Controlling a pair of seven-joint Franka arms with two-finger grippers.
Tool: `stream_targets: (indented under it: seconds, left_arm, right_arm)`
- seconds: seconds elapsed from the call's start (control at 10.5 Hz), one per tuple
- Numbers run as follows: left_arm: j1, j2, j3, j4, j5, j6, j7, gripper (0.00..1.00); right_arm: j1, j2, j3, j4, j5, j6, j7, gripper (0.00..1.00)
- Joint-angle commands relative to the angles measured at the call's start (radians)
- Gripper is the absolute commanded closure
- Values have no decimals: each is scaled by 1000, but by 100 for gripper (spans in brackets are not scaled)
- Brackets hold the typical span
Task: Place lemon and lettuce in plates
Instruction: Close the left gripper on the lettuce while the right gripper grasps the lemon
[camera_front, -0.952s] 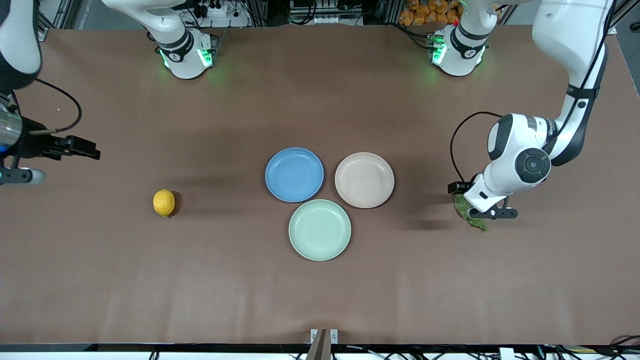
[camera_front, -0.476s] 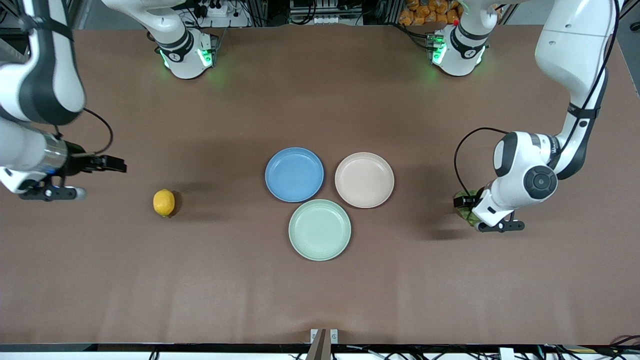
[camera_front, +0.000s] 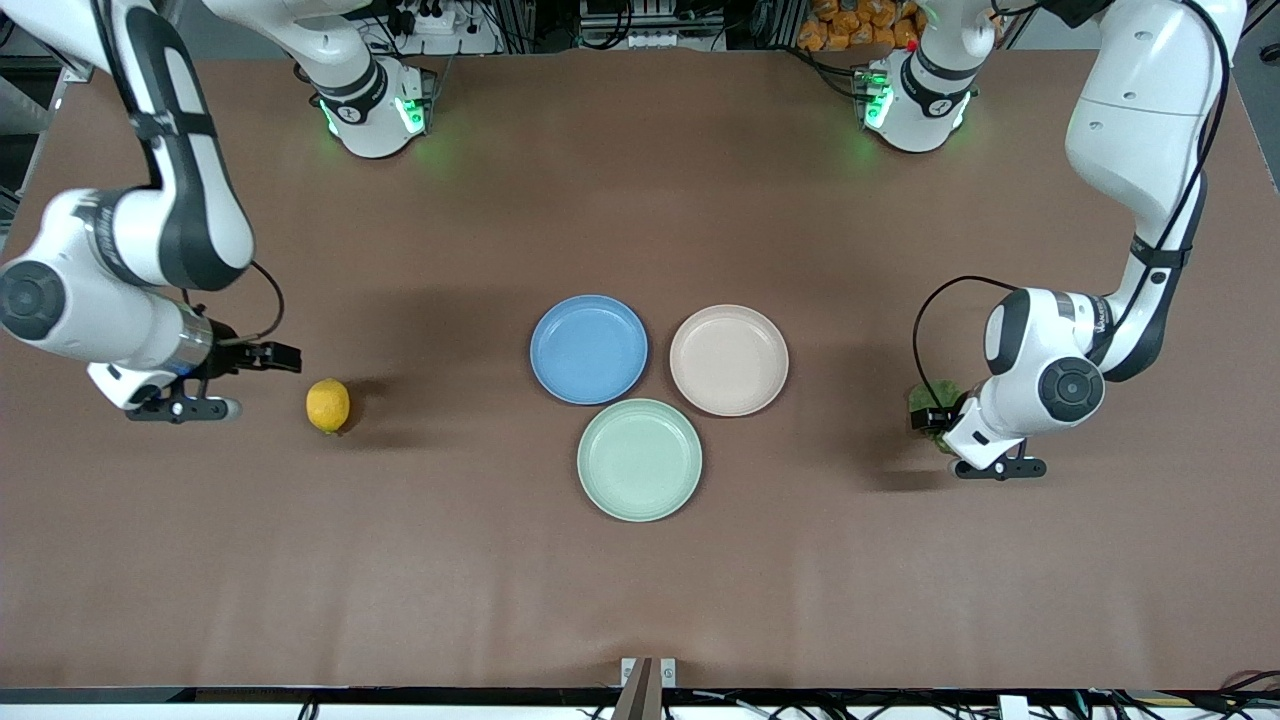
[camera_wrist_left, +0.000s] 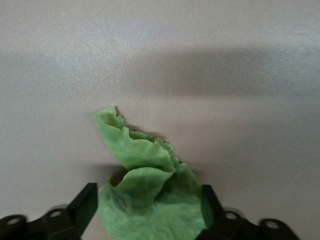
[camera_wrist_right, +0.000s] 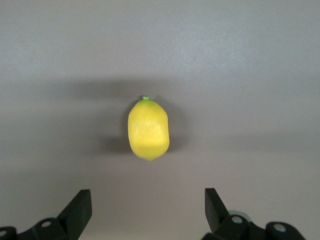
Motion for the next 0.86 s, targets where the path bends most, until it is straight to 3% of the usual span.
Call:
stream_targets:
  seconds: [0.0,0.29,0.38,0.76]
  left_arm:
    - [1,20,-2,23,39,5,-25,37]
    - [1,11,-2,25,40,4,-23,94]
    - [-2,2,-2,25,40,1,-26,100]
    - [-8,-90,-19,22,31,-79,-29,100]
  right_arm:
    - [3,51,8,-45,10,125,-5,0]
    - [3,108,11,-92,10,263,-11,0]
    - [3,123,16,-111,10,315,-11,0]
    - [6,163,28,-135,13,385,-11,0]
